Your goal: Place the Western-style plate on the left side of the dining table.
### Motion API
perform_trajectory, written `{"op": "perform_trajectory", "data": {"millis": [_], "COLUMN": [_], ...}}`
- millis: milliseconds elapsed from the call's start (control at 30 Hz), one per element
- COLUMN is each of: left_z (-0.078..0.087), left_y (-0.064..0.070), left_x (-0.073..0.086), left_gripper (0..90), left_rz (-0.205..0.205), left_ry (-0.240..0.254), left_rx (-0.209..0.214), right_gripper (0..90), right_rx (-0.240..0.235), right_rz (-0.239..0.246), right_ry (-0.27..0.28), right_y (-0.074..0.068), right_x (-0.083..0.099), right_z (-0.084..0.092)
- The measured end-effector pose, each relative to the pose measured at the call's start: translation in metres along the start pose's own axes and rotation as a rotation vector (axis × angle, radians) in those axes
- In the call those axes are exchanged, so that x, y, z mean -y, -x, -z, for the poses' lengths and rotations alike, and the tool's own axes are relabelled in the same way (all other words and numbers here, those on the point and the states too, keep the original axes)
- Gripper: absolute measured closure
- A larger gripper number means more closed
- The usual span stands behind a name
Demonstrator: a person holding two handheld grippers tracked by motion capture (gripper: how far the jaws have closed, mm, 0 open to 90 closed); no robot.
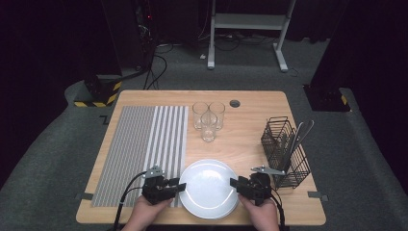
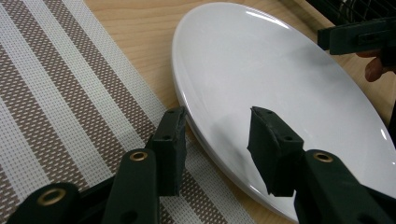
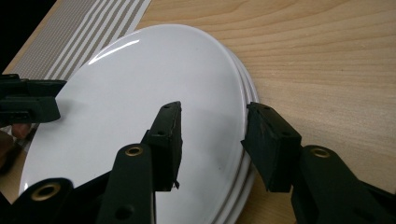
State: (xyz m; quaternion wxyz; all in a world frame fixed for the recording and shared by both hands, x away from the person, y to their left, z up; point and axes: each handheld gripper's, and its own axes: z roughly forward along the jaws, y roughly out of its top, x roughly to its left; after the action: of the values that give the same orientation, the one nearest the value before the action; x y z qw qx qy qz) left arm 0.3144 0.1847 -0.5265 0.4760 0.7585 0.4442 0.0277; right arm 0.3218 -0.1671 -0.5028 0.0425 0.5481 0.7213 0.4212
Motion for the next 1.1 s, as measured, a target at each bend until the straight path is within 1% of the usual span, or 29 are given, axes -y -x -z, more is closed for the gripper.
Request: {"op": "perform_trajectory", "data": {"millis": [167,333,400,500,600,767,867,1000,1100], "left_z": [0.001,0.001,0.000,0.000,0.001,0.003,0.004,0.007,0.009], "left_y": [-0.001,-0.002,-0.002,-0.002,-0.002,-0.003,-0.004,-0.007,-0.008], "left_x": [0.000,0.000,0.001,0.001,0.001,0.001,0.000,-0.001,-0.001], "left_gripper": [56.4,56.3,56.4,56.4,58.2,62.0,62.7,63.8,64.5], "left_rz": [0.005,0.007,0.015,0.010,0.015,0.018,0.023,0.032,0.035], "left_ry": [-0.002,-0.009,-0.013,-0.018,-0.016,-0.013,-0.008,0.002,0.007], "left_rx": [0.005,0.007,0.013,0.009,0.003,-0.008,-0.010,-0.015,-0.018], "right_gripper": [54.6,54.1,54.2,54.3,54.1,54.2,54.1,54.2,54.8], "right_rx": [-0.018,-0.032,-0.035,-0.056,-0.054,-0.066,-0.065,-0.075,-0.079], "right_rz": [-0.038,-0.065,-0.073,-0.089,-0.084,-0.092,-0.083,-0.079,-0.076], "right_ry": [-0.008,-0.011,-0.012,-0.019,-0.020,-0.025,-0.027,-0.049,-0.056], "right_y": [0.001,0.003,0.003,0.002,0.001,0.001,0.000,-0.002,-0.004], "right_x": [-0.001,-0.002,-0.003,-0.002,-0.002,-0.003,-0.003,-0.003,-0.002], "right_z": [0.000,0.000,0.000,-0.002,-0.003,-0.006,-0.007,-0.013,-0.017]}}
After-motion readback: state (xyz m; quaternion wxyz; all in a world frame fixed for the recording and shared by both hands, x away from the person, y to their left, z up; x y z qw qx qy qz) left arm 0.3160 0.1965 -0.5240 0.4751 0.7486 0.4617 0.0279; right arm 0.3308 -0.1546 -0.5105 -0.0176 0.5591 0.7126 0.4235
